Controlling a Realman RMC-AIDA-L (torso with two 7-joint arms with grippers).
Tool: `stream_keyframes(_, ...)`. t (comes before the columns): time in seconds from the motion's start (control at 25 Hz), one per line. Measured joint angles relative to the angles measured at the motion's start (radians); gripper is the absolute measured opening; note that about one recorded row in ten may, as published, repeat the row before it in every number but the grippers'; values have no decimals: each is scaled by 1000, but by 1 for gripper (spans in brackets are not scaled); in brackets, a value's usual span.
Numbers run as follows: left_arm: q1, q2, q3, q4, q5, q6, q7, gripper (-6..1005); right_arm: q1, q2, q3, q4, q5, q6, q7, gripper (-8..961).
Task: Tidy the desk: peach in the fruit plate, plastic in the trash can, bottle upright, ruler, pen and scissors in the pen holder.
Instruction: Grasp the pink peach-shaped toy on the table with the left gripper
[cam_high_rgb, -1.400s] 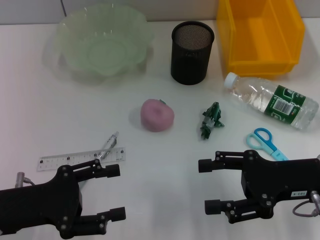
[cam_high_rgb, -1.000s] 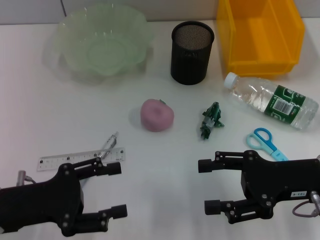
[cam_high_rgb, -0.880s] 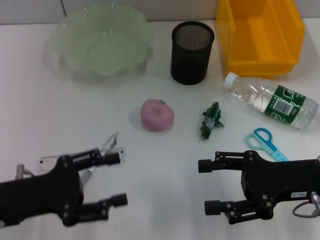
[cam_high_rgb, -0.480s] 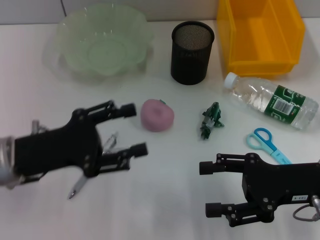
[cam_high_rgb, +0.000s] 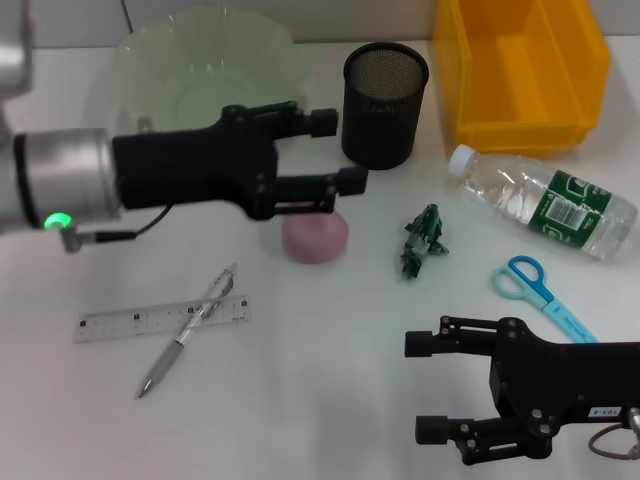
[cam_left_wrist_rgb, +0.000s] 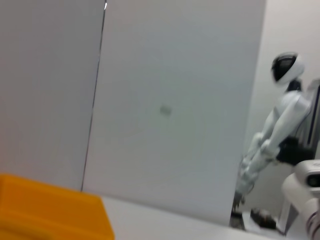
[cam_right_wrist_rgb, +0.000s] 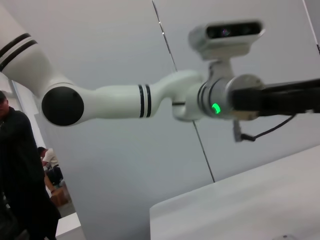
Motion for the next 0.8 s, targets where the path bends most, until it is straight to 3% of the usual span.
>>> stream_keyframes(0.28,-156,6,-5,30,225,-110,-289,780,-1,0,1,1,5,0,0,803)
stream_keyframes(0.36,-208,4,-9,44,347,-123,-387,780,1,0,1,7,11,1,0,803)
stream_keyframes(0.48,-292,-15,-8,76,597,-140,-510,780,4,0,1,12,18,1,0,804)
stream_keyframes(0.64,-347,-20,40,97,708,-151,-556,780,7,-1,1,12,28,1,0,804)
stream_keyframes(0.8,-355,-20,109,161,794,-145,-565,780,14,-1,1,12,31,1,0,804)
